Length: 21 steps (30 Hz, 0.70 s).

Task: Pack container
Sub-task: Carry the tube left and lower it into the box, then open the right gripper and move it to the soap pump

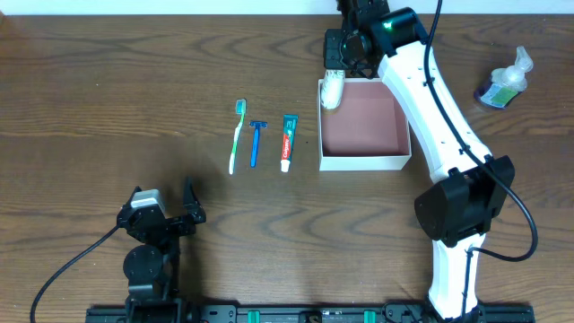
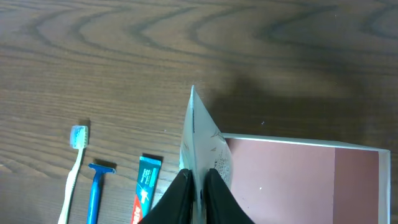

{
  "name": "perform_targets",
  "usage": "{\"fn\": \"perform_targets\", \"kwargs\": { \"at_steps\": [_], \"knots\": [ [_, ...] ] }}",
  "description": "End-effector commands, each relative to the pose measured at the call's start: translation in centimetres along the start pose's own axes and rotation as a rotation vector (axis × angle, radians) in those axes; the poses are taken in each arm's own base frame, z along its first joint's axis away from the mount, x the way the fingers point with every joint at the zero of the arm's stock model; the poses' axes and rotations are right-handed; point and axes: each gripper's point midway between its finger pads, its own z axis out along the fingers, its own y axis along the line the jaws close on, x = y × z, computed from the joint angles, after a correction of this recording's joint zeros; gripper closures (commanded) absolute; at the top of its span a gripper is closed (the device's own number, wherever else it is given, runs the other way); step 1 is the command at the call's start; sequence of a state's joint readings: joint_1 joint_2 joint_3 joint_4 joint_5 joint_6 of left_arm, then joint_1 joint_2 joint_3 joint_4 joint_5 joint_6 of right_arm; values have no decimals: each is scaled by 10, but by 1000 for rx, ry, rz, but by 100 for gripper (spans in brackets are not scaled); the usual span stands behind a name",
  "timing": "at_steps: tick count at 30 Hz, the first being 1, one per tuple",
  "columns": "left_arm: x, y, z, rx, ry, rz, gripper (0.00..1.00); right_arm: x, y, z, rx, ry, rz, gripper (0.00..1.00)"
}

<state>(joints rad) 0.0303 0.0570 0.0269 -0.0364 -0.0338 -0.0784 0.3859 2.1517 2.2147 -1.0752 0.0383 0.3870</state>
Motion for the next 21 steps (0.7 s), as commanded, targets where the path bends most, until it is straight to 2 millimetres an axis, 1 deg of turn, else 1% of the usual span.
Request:
{"fn": "perform_targets", "kwargs": {
  "at_steps": [1, 6, 10, 12, 13, 15, 17, 18, 20, 21],
  "knots": [
    [18, 8, 2, -38, 51, 4, 2, -4, 4, -4, -2, -21, 3, 87],
    [18, 8, 2, -38, 51, 4, 2, -3, 4, -4, 0, -18, 2, 86],
    [18, 8, 2, -38, 51, 4, 2, -4, -2, -4, 30, -27, 3, 85],
    [18, 8, 2, -38, 51, 4, 2, -9, -5, -8, 49, -47, 5, 83],
    [18, 8, 2, -38, 51, 4, 2, -13, -6, -12, 50, -61, 8, 79],
    [18, 8, 2, -38, 51, 4, 2, -24, -9, -27, 41, -98, 21, 72],
    [18, 8, 2, -38, 51, 4, 2, -37, -16, -49, 35, -142, 40, 67],
    [18, 8, 2, -38, 51, 4, 2, -46, -23, -64, 34, -171, 56, 60],
    [18, 8, 2, -38, 51, 4, 2, -57, -38, -89, 39, -214, 85, 46],
    [18, 8, 2, -38, 51, 4, 2, -63, -49, -103, 46, -239, 105, 38]
  ]
}}
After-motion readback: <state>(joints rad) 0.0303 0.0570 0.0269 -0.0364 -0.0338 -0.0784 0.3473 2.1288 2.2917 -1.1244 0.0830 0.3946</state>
